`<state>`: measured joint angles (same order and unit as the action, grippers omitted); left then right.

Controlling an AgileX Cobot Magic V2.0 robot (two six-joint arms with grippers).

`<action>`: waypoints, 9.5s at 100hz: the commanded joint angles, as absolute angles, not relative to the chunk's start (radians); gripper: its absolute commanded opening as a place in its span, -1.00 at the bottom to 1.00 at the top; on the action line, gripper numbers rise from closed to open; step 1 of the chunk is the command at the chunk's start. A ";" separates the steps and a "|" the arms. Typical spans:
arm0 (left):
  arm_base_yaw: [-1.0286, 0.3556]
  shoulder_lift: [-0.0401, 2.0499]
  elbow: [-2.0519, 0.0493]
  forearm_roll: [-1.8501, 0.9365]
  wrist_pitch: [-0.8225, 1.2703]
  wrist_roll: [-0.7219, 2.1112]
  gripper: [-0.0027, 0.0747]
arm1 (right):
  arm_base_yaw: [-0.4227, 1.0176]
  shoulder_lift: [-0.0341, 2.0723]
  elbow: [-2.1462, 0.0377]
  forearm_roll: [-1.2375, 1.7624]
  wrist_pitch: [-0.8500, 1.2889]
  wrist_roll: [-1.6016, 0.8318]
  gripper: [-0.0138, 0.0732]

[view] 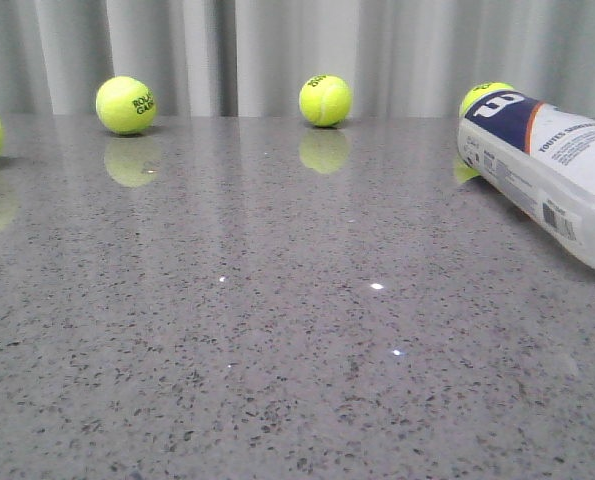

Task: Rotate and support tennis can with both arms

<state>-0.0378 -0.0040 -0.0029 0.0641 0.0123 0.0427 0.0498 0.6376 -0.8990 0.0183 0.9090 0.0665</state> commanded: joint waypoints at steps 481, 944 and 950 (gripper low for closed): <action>-0.037 -0.044 0.043 0.063 -0.070 0.035 -0.99 | 0.554 1.706 -1.527 0.201 0.902 -1.243 0.85; -0.037 -0.044 -0.059 -0.054 -0.116 0.035 -0.99 | -0.027 0.194 -0.519 0.082 0.455 -0.103 -0.84; -0.037 -0.037 -0.122 -0.083 -0.075 0.035 -0.99 | -0.027 0.194 -0.519 0.082 0.455 -0.103 -0.84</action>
<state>-0.0378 -0.0040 -0.0295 -0.0304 -0.0472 0.0427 -0.0203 0.1845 -0.4952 0.0779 0.5403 -0.1063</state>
